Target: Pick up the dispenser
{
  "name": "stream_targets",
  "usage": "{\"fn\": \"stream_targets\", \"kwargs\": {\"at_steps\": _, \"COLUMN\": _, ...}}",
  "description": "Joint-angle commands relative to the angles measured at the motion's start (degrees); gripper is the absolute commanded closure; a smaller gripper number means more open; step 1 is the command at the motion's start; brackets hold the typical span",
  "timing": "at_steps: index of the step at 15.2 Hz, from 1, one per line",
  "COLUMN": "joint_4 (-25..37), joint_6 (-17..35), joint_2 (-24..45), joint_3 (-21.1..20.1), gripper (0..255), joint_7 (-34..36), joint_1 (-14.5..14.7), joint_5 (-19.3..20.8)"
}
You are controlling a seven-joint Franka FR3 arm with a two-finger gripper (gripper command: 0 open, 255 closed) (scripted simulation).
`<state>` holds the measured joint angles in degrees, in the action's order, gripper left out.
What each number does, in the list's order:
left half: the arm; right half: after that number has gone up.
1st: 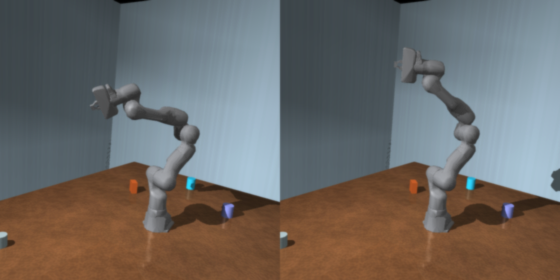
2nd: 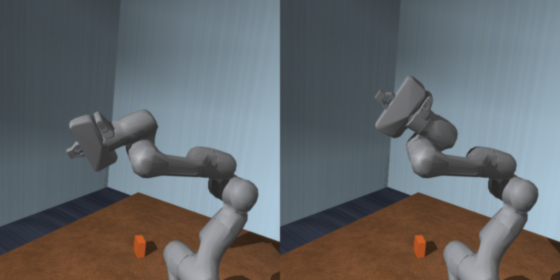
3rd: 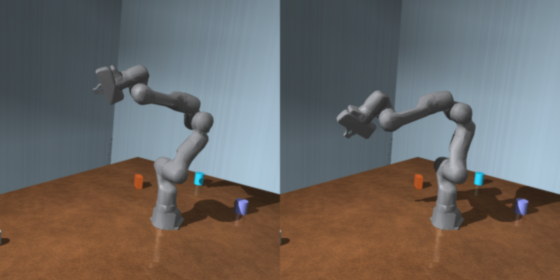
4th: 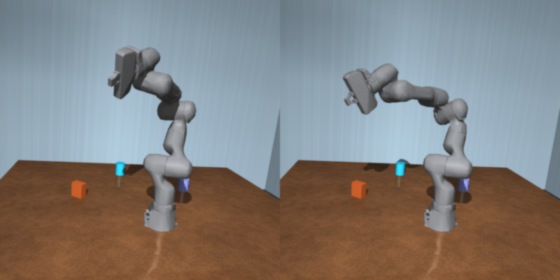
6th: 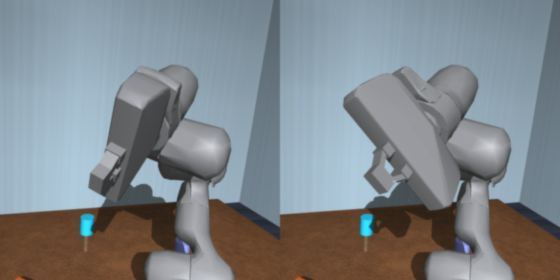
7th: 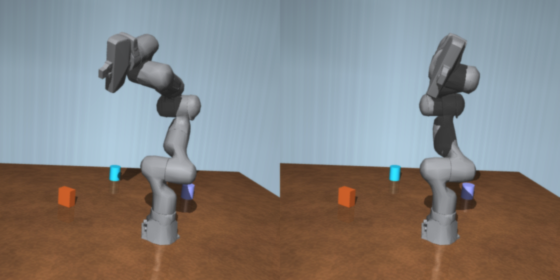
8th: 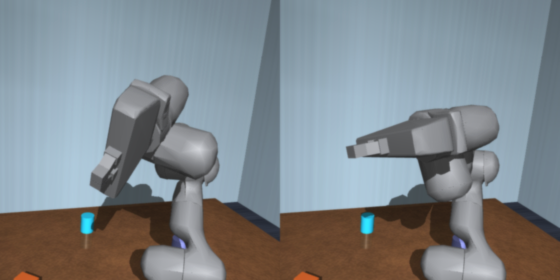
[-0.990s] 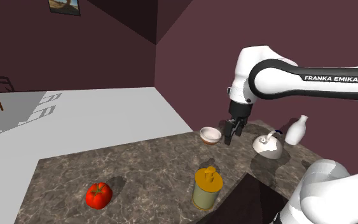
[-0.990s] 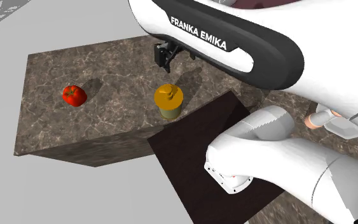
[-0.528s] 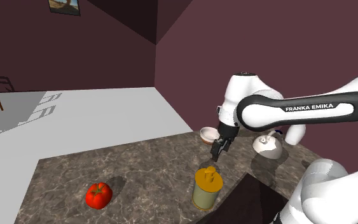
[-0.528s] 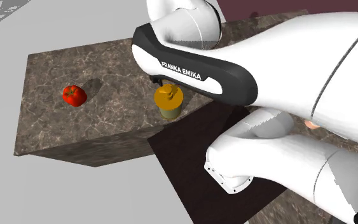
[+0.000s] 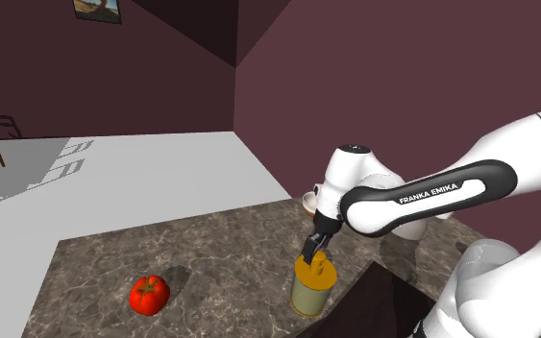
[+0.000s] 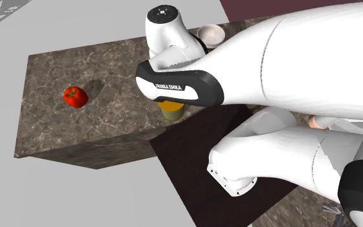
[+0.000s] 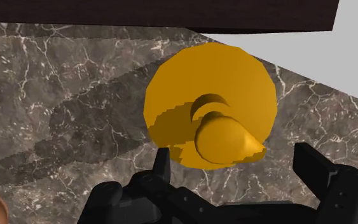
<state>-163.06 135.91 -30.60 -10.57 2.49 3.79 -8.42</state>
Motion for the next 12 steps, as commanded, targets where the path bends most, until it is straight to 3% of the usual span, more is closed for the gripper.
{"fn": "stream_targets", "kwargs": {"at_steps": 1, "joint_4": -0.7, "joint_6": 2.5, "joint_2": 1.6, "joint_3": -0.3, "gripper": 0, "joint_7": 0.1, "joint_1": 0.1, "joint_5": -0.2}}
{"fn": "stream_targets", "kwargs": {"at_steps": 6, "joint_4": -1.9, "joint_6": 6.5, "joint_2": 4.4, "joint_3": -0.7, "gripper": 0, "joint_7": 0.1, "joint_1": 0.1, "joint_5": -0.4}}
{"fn": "stream_targets", "kwargs": {"at_steps": 7, "joint_4": -1.9, "joint_6": 6.5, "joint_2": 4.5, "joint_3": -0.7, "gripper": 255, "joint_7": 0.2, "joint_1": 0.1, "joint_5": -0.4}}
{"fn": "stream_targets", "kwargs": {"at_steps": 12, "joint_4": -1.9, "joint_6": 6.5, "joint_2": 4.3, "joint_3": -0.7, "gripper": 255, "joint_7": 0.2, "joint_1": 0.1, "joint_5": -0.4}}
